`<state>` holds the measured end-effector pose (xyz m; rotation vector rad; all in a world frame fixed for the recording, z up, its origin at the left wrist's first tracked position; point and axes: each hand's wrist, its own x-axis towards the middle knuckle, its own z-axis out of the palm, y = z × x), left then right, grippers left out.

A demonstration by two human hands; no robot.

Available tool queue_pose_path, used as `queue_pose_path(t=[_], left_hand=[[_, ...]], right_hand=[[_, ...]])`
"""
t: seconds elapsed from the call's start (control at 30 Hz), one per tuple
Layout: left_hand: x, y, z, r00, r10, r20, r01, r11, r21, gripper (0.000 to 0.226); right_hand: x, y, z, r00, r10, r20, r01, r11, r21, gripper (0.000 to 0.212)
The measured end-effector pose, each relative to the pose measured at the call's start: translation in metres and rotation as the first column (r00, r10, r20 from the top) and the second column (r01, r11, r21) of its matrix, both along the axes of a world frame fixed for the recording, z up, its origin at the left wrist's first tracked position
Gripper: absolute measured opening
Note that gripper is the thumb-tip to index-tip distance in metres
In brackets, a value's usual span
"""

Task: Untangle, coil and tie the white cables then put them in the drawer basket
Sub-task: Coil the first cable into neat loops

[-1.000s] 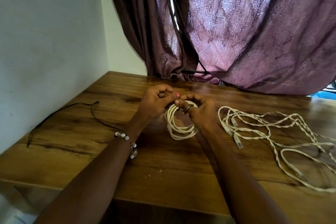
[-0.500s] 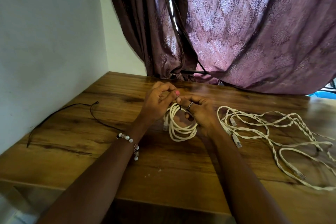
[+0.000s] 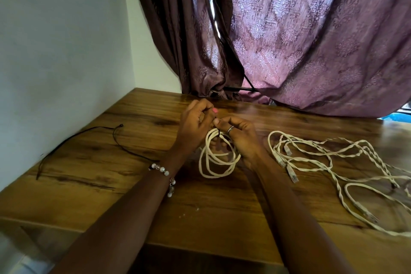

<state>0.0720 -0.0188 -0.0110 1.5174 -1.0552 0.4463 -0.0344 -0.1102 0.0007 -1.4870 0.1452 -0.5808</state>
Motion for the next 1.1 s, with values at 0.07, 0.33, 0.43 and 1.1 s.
queue_pose_path(t=[0.07, 0.33, 0.43, 1.1], left_hand=[[0.001, -0.002, -0.002, 0.998, 0.055, 0.015, -0.055, 0.998, 0.001, 0.010], [-0.004, -0.001, -0.003, 0.916, -0.031, -0.399, 0.051, 0.998, 0.041, 0.020], [-0.021, 0.006, 0.011, 0.599, -0.300, -0.742, 0.397, 0.916, -0.049, 0.016], [-0.047, -0.020, 0.004, 0.164, -0.471, -0.867, 0.251, 0.869, -0.425, 0.011]], right_hand=[[0.000, 0.000, 0.001, 1.000, 0.008, -0.014, -0.008, 1.000, -0.022, 0.010], [0.001, -0.006, -0.001, 0.997, -0.074, -0.039, 0.065, 0.980, -0.186, 0.011], [0.006, -0.015, -0.006, 0.981, -0.196, 0.017, 0.193, 0.946, -0.259, 0.022], [0.006, -0.026, -0.011, 0.918, -0.336, 0.210, 0.370, 0.917, -0.150, 0.019]])
